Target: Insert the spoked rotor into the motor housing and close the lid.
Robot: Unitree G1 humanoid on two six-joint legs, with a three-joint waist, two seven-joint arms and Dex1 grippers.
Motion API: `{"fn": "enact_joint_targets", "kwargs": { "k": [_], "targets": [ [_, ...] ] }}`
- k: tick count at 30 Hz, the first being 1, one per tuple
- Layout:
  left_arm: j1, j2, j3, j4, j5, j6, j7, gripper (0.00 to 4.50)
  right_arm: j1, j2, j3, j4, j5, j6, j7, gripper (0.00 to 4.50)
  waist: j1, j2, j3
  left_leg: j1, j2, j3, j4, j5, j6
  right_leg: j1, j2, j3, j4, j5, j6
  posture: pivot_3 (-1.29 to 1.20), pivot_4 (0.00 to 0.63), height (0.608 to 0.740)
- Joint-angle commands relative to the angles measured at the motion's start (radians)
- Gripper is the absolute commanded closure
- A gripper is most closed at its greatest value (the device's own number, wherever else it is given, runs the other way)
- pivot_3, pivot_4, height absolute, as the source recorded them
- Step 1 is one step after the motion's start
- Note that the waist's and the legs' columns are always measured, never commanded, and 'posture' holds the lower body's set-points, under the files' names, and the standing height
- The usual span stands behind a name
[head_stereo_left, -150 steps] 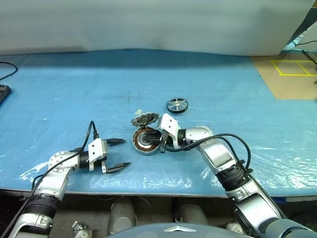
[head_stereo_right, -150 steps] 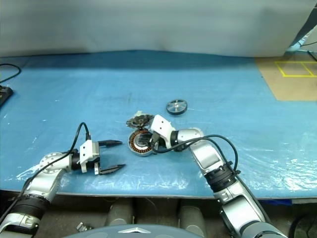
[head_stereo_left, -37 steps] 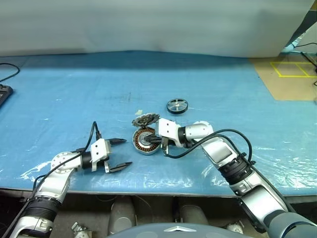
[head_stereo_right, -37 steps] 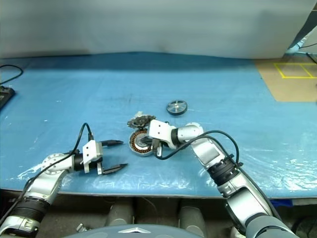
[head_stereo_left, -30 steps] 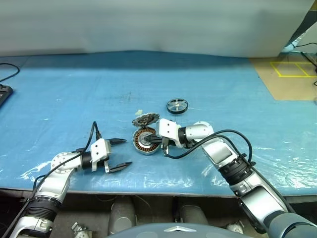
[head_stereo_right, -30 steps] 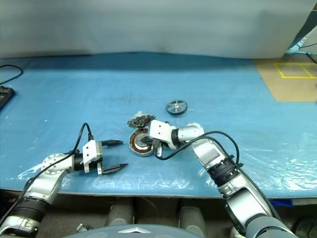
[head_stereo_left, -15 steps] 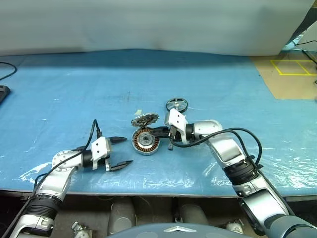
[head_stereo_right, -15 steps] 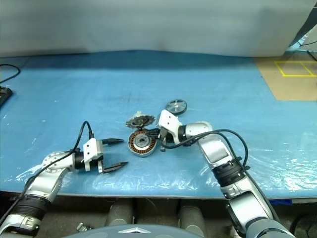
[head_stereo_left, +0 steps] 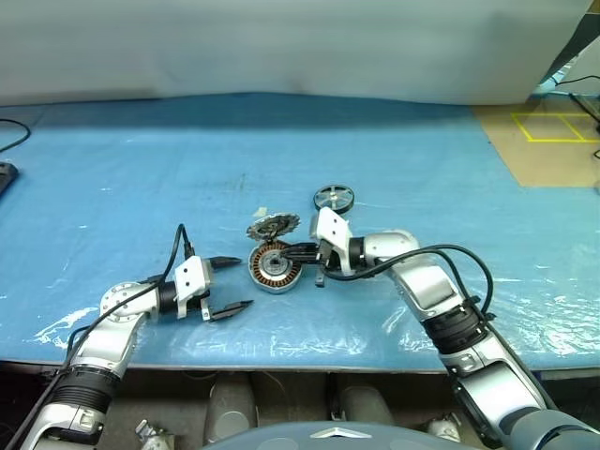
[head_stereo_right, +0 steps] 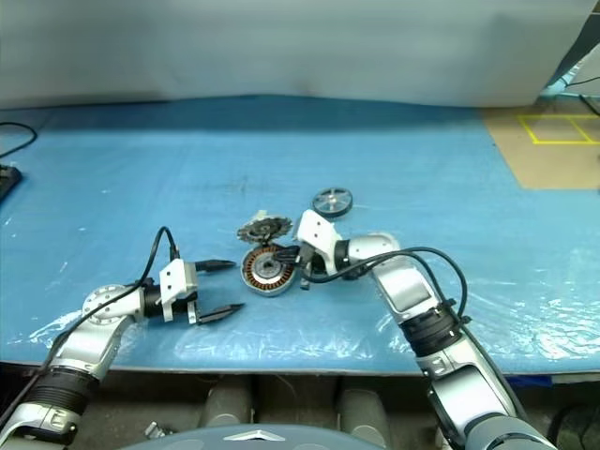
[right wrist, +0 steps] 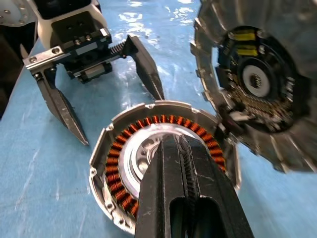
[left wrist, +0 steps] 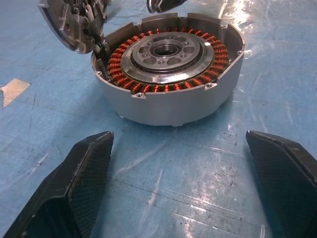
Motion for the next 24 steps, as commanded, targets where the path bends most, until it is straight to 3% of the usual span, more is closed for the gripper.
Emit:
{"fn": "enact_joint_targets", "kwargs": {
  "k": [1, 13, 24],
  "targets": [
    [0.003, 0.012, 0.008, -0.035, -0.019, 0.006, -0.008, 0.0, -0.027, 0.02, 0.013, 0.01, -0.007, -0.025, -0.003, 4.49, 0.002, 0.0, 0.0, 0.0, 0.0, 0.0, 0.0, 0.0, 0.0, 0.0, 0.0, 0.0, 0.0, 0.0, 0.0, 0.0, 0.15, 0.74],
    [0.029, 0.01, 0.012, -0.038, -0.011, -0.009, 0.007, 0.0, -0.027, 0.043, 0.055, 0.153, -0.065, -0.085, -0.005, 4.49, 0.001, 0.0, 0.0, 0.0, 0.0, 0.0, 0.0, 0.0, 0.0, 0.0, 0.0, 0.0, 0.0, 0.0, 0.0, 0.0, 0.15, 0.74],
    [0.009, 0.008, 0.013, 0.023, -0.017, -0.036, -0.016, 0.0, -0.009, -0.002, -0.004, 0.022, -0.018, -0.065, 0.011, 4.49, 0.005, 0.0, 0.0, 0.0, 0.0, 0.0, 0.0, 0.0, 0.0, 0.0, 0.0, 0.0, 0.0, 0.0, 0.0, 0.0, 0.15, 0.74]
  ]
}}
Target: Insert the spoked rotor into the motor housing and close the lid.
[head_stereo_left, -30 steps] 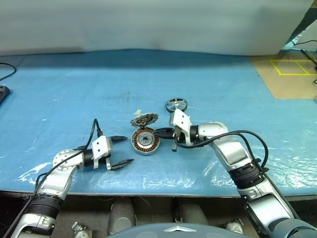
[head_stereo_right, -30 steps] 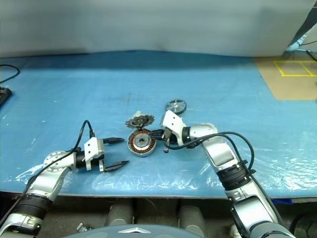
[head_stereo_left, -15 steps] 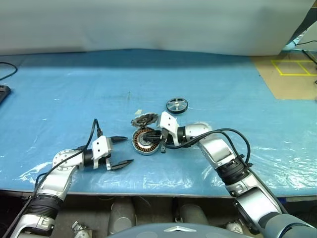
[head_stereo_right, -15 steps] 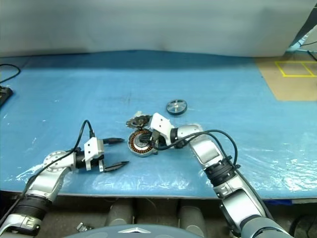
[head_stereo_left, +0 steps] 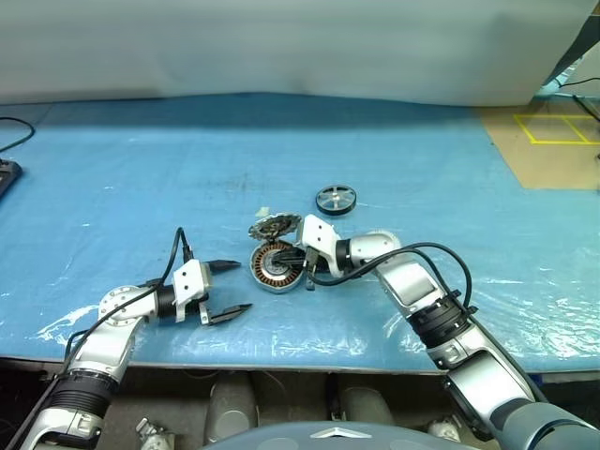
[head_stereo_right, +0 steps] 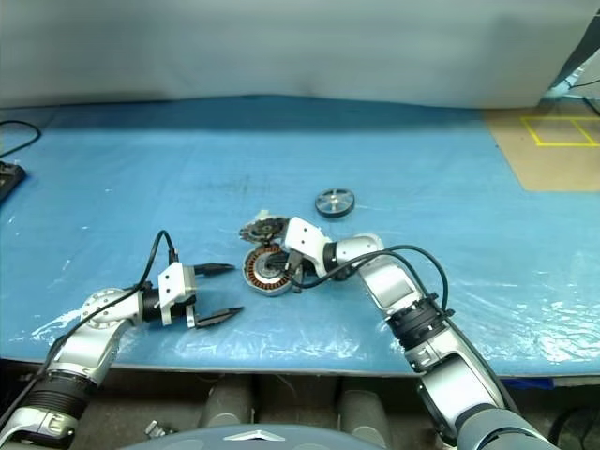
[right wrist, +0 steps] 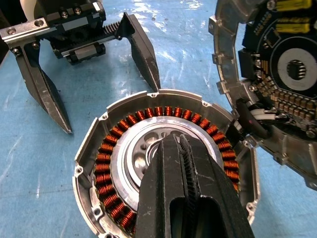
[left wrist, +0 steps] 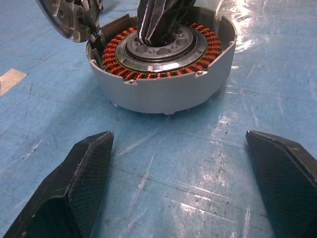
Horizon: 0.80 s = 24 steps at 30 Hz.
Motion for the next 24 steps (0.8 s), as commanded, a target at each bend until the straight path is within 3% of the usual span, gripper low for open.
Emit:
{"fn": "enact_joint_targets", "kwargs": {
  "k": [1, 11, 14, 18, 24],
  "targets": [
    [-0.012, 0.003, 0.013, 0.014, -0.017, -0.028, -0.015, 0.0, 0.021, -0.012, -0.062, -0.104, 0.066, 0.041, 0.008, 4.49, 0.0, 0.0, 0.0, 0.0, 0.0, 0.0, 0.0, 0.0, 0.0, 0.0, 0.0, 0.0, 0.0, 0.0, 0.0, 0.0, 0.15, 0.74],
    [-0.015, -0.015, 0.012, 0.063, -0.026, -0.066, -0.025, 0.0, 0.111, -0.144, -0.229, -0.284, 0.142, 0.182, -0.053, 4.49, 0.0, 0.0, 0.0, 0.0, 0.0, 0.0, 0.0, 0.0, 0.0, 0.0, 0.0, 0.0, 0.0, 0.001, 0.001, 0.0, 0.15, 0.74],
    [-0.018, -0.026, 0.009, 0.081, -0.019, -0.08, -0.019, 0.0, 0.08, -0.205, -0.292, -0.212, 0.11, 0.165, -0.095, 3.87, 0.001, 0.0, 0.0, 0.0, -0.001, 0.0, 0.0, 0.0, 0.0, 0.0, 0.0, 0.001, 0.0, 0.0, 0.0, 0.0, 0.15, 0.74],
    [-0.028, -0.039, 0.002, 0.104, -0.013, -0.095, -0.018, 0.0, -0.016, -0.252, -0.318, -0.057, 0.063, 0.086, -0.129, 2.59, 0.0, 0.0, 0.0, 0.001, 0.0, 0.001, 0.001, 0.0, 0.0, 0.0, 0.0, 0.002, 0.0, 0.0, 0.0, 0.0, 0.15, 0.74],
    [-0.056, -0.055, -0.003, 0.152, -0.003, -0.122, -0.021, 0.0, -0.187, -0.267, -0.289, 0.208, 0.016, -0.02, -0.097, 2.59, -0.001, 0.0, 0.0, 0.003, 0.0, 0.006, 0.001, 0.0, 0.0, -0.001, 0.0, 0.007, 0.001, 0.0, 0.0, 0.0, 0.15, 0.74]
  ]
}}
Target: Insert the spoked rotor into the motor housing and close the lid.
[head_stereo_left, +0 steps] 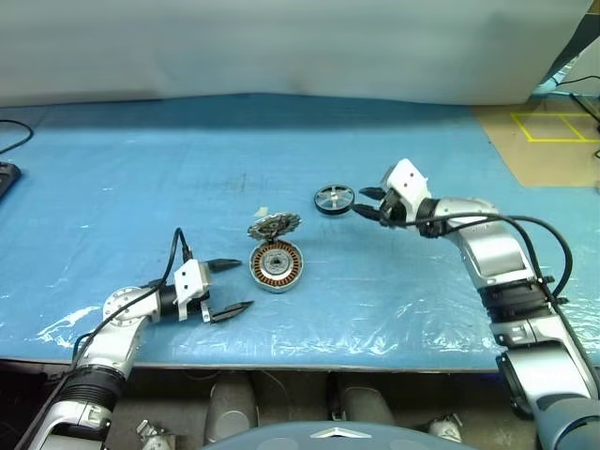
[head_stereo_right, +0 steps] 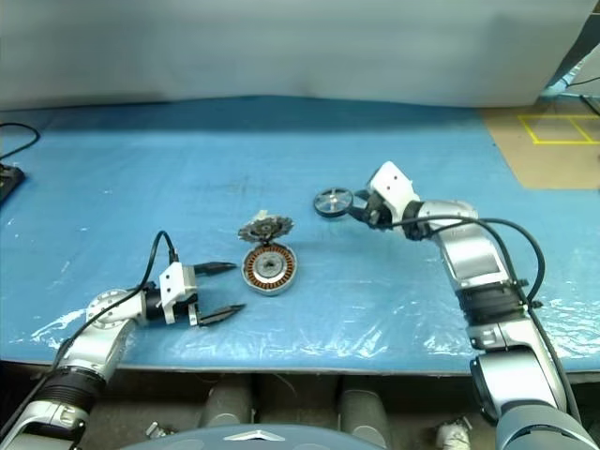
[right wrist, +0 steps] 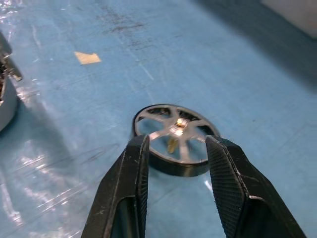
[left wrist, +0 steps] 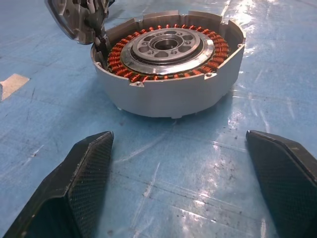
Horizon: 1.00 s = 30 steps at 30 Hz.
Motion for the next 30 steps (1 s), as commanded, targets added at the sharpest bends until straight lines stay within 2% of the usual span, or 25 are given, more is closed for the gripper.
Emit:
{"fn": "enact_joint_targets", "kwargs": {
  "k": [1, 4, 7, 20, 30],
  "targets": [
    [-0.011, -0.008, -0.003, 0.033, 0.011, -0.028, 0.001, 0.0, -0.096, 0.0, 0.008, 0.14, -0.04, -0.078, 0.011, 2.59, 0.0, 0.0, 0.0, 0.0, 0.0, 0.001, 0.0, 0.0, 0.0, 0.0, 0.0, 0.001, 0.0, 0.0, 0.0, 0.0, 0.15, 0.74],
    [-0.019, -0.013, 0.001, 0.053, 0.019, -0.052, 0.01, 0.0, -0.156, 0.021, 0.02, 0.247, -0.054, -0.124, 0.03, 1.99, 0.001, 0.0, 0.0, 0.0, 0.0, 0.002, 0.0, 0.0, 0.0, -0.001, 0.0, 0.002, 0.001, 0.0, 0.0, 0.0, 0.15, 0.74],
    [-0.021, -0.016, 0.0, 0.066, 0.021, -0.061, 0.012, 0.0, -0.216, 0.05, 0.029, 0.356, -0.076, -0.16, 0.033, 1.03, 0.001, 0.0, 0.0, 0.001, 0.001, 0.004, 0.001, 0.0, 0.0, -0.001, 0.0, 0.003, 0.003, 0.0, 0.0, 0.0, 0.15, 0.74],
    [-0.007, -0.025, 0.001, 0.083, 0.023, -0.088, 0.033, 0.0, -0.347, 0.157, 0.078, 0.638, -0.162, -0.306, 0.064, 1.03, 0.001, 0.0, 0.0, 0.001, 0.002, 0.008, 0.002, 0.0, 0.001, -0.003, 0.0, 0.005, 0.004, 0.0, -0.001, 0.0, 0.15, 0.74],
    [0.006, -0.028, -0.003, 0.054, 0.026, -0.072, 0.053, 0.0, -0.392, 0.207, 0.072, 0.823, -0.21, -0.349, -0.01, 1.03, 0.002, 0.0, 0.0, 0.002, 0.005, 0.015, 0.002, 0.0, 0.001, -0.005, 0.0, 0.007, 0.004, 0.0, -0.001, 0.0, 0.15, 0.74]
  ]
}}
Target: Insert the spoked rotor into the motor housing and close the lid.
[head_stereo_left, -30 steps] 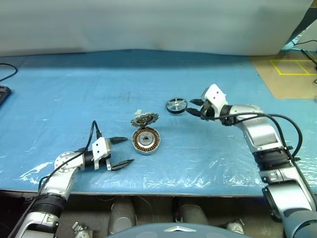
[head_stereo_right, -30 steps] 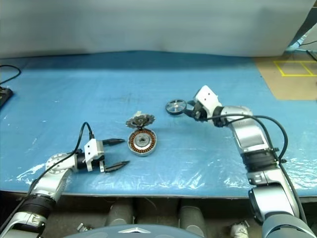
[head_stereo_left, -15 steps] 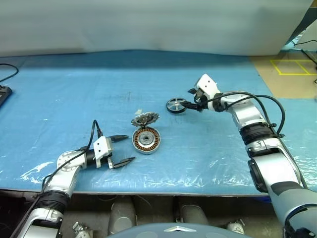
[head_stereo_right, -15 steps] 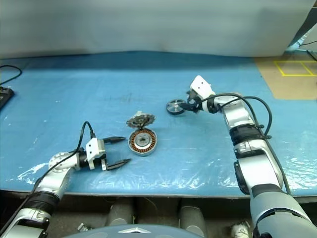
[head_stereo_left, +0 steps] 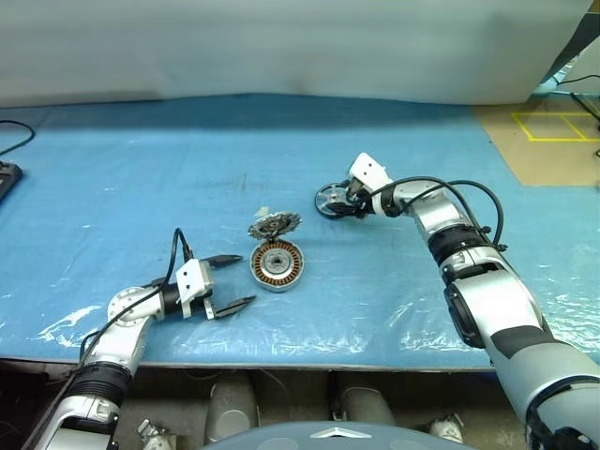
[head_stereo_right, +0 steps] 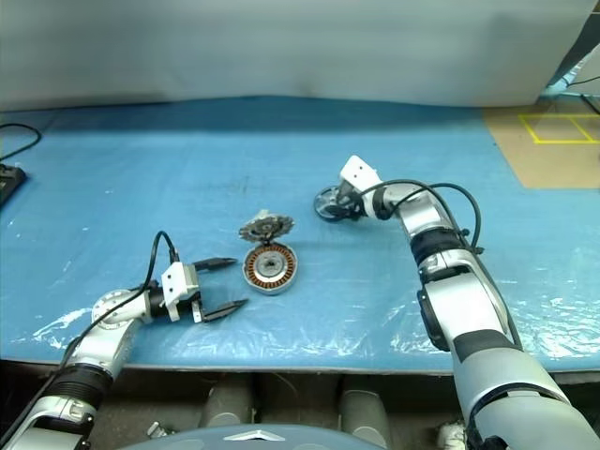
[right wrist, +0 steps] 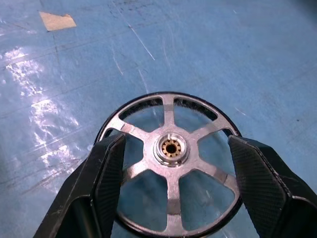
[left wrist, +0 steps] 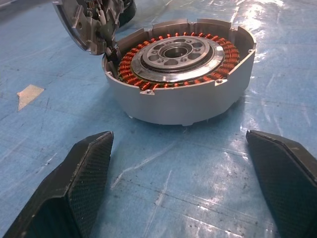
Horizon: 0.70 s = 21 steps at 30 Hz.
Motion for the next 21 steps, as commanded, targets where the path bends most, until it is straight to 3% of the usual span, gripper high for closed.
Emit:
{"fn": "enact_joint_targets", "kwargs": {
  "k": [1, 9, 12, 16, 21],
  "targets": [
    [0.019, -0.003, -0.007, -0.012, 0.019, 0.02, 0.026, 0.0, -0.026, -0.001, -0.008, 0.008, -0.016, -0.031, -0.012, 1.03, 0.0, 0.0, 0.0, 0.0, 0.0, 0.0, 0.0, 0.0, 0.0, 0.0, 0.0, 0.0, 0.0, 0.0, 0.0, 0.0, 0.15, 0.74],
    [0.033, 0.004, -0.009, -0.054, 0.021, 0.048, 0.041, 0.0, 0.018, -0.006, -0.008, -0.013, -0.022, -0.033, 0.024, 1.03, 0.0, 0.0, 0.0, -0.001, 0.001, 0.001, 0.0, 0.0, 0.0, -0.001, 0.0, 0.0, 0.0, 0.0, 0.0, 0.0, 0.15, 0.74],
    [0.034, 0.006, -0.009, -0.064, 0.02, 0.058, 0.042, 0.0, 0.04, 0.003, -0.001, -0.015, -0.026, -0.031, 0.045, 1.65, -0.001, 0.0, 0.0, -0.001, 0.001, 0.001, 0.0, 0.0, 0.0, -0.001, 0.001, 0.0, 0.0, 0.0, 0.0, 0.0, 0.15, 0.74],
    [0.03, 0.01, -0.007, -0.073, 0.016, 0.07, 0.041, 0.0, 0.06, 0.008, 0.005, -0.016, -0.04, -0.019, 0.036, 2.84, -0.002, 0.0, 0.0, 0.001, 0.001, 0.001, 0.0, 0.0, 0.0, 0.0, 0.001, 0.001, 0.0, 0.0, 0.0, 0.0, 0.15, 0.74],
    [0.03, 0.015, -0.007, -0.083, 0.014, 0.08, 0.037, 0.0, 0.098, -0.007, -0.006, -0.075, -0.027, -0.008, 0.059, 2.9, -0.002, 0.0, 0.0, 0.002, 0.002, 0.003, -0.001, 0.0, 0.0, 0.0, 0.001, 0.002, -0.001, 0.0, -0.001, 0.0, 0.15, 0.74]
  ]
}}
